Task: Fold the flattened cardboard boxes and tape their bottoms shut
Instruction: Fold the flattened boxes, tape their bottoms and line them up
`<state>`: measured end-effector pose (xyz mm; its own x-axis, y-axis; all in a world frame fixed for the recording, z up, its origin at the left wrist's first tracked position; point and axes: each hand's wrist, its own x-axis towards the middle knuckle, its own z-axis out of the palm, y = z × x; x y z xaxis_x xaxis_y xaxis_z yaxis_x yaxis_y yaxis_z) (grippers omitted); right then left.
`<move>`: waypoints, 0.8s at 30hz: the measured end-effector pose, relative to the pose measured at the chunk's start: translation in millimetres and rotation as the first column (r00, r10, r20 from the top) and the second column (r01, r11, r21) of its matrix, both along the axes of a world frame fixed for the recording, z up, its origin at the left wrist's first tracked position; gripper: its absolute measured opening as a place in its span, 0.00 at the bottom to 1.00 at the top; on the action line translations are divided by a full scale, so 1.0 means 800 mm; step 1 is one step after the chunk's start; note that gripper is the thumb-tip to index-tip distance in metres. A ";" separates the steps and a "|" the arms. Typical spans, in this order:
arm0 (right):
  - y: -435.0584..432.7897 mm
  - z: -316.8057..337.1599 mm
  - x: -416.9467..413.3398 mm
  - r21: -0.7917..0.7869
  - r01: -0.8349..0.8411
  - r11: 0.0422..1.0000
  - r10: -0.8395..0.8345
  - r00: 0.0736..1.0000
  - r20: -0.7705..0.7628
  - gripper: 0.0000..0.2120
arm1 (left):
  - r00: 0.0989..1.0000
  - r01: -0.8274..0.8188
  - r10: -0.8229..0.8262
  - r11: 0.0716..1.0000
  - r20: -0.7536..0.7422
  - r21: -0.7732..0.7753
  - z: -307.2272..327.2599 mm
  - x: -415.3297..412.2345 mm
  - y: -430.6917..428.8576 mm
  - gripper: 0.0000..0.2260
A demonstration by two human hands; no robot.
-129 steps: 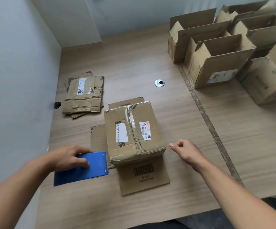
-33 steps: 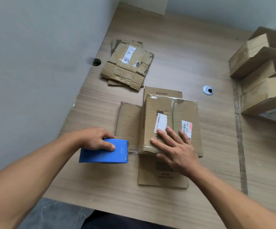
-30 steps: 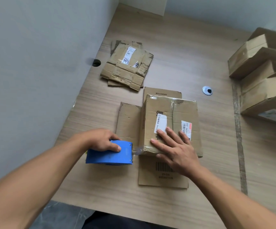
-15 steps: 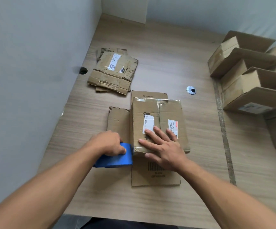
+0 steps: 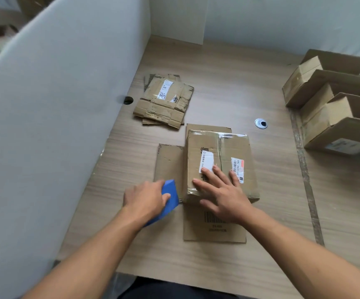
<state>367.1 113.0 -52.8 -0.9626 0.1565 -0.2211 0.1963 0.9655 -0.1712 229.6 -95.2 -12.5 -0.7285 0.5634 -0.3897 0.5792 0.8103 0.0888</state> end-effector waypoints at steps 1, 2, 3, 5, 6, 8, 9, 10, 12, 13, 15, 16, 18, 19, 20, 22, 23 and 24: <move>-0.002 0.001 -0.001 -0.004 0.009 1.000 -0.009 1.000 -0.015 0.33 | 1.000 -0.021 0.022 0.999 -0.022 0.031 -0.001 -0.007 -0.018 0.18; -0.005 0.002 -0.003 -0.014 0.024 1.000 -0.024 0.999 -0.028 0.33 | 0.998 -0.037 0.039 0.998 -0.050 0.046 -0.005 -0.014 -0.036 0.19; -0.008 0.004 -0.006 -0.026 0.044 0.999 -0.044 0.998 -0.035 0.33 | 0.996 -0.043 0.046 0.998 -0.083 0.038 -0.012 -0.022 -0.051 0.21; -0.014 0.004 -0.010 -0.047 0.086 0.995 -0.087 0.995 -0.037 0.34 | 0.992 -0.062 0.062 0.998 -0.113 0.005 -0.032 -0.034 -0.075 0.27; -0.016 0.004 -0.011 -0.058 0.104 0.993 -0.106 0.993 -0.043 0.35 | 0.991 -0.080 0.079 0.997 -0.110 -0.001 -0.042 -0.038 -0.084 0.29; -0.021 0.002 -0.013 -0.085 0.139 0.987 -0.145 0.987 -0.075 0.34 | 0.989 -0.113 0.112 0.994 -0.093 -0.002 -0.061 -0.039 -0.097 0.33; -0.024 0.000 -0.014 -0.094 0.154 0.984 -0.163 0.982 -0.096 0.33 | 0.989 -0.120 0.120 0.993 -0.084 0.012 -0.069 -0.037 -0.102 0.34; -0.026 -0.002 -0.014 -0.096 0.168 0.981 -0.179 0.977 -0.119 0.32 | 0.989 -0.123 0.124 0.992 -0.077 0.029 -0.075 -0.034 -0.105 0.35; -0.030 -0.010 -0.013 -0.087 0.187 0.978 -0.201 0.961 -0.192 0.29 | 0.985 -0.143 0.145 0.989 -0.095 0.026 -0.081 -0.027 -0.105 0.37; -0.032 -0.015 -0.012 -0.078 0.194 0.978 -0.207 0.951 -0.230 0.28 | 0.978 -0.154 0.160 0.986 -0.131 0.057 -0.081 -0.025 -0.102 0.37; -0.036 -0.021 -0.012 -0.048 0.207 0.977 -0.212 0.933 -0.292 0.28 | 0.961 -0.129 0.178 0.965 -0.213 0.227 -0.078 -0.020 -0.090 0.30; -0.037 -0.024 -0.013 -0.031 0.212 0.977 -0.211 0.925 -0.316 0.27 | 0.957 -0.058 0.151 0.937 -0.248 0.345 -0.080 -0.018 -0.082 0.25; -0.038 -0.027 -0.013 -0.009 0.213 0.977 -0.203 0.918 -0.341 0.28 | 0.991 0.073 -0.002 0.843 -0.133 0.533 -0.079 -0.011 -0.056 0.20; -0.038 -0.028 -0.012 -0.002 0.211 0.977 -0.199 0.918 -0.343 0.28 | 0.998 0.038 -0.063 0.796 0.019 0.604 -0.073 -0.006 -0.038 0.19; -0.037 -0.030 -0.012 0.004 0.208 0.978 -0.194 0.919 -0.342 0.28 | 0.977 -0.052 -0.094 0.768 0.193 0.638 -0.073 -0.002 -0.023 0.20; -0.035 -0.031 -0.011 0.002 0.205 0.979 -0.192 0.922 -0.337 0.28 | 0.886 -0.241 -0.094 0.744 0.455 0.623 -0.076 0.001 0.002 0.25; -0.033 -0.031 -0.011 -0.007 0.202 0.979 -0.192 0.924 -0.332 0.28 | 0.846 -0.295 -0.092 0.739 0.525 0.605 -0.079 0.002 0.011 0.28; -0.032 -0.031 -0.011 -0.021 0.195 0.981 -0.191 0.927 -0.324 0.28 | 0.818 -0.323 -0.103 0.732 0.565 0.601 -0.084 0.003 0.017 0.31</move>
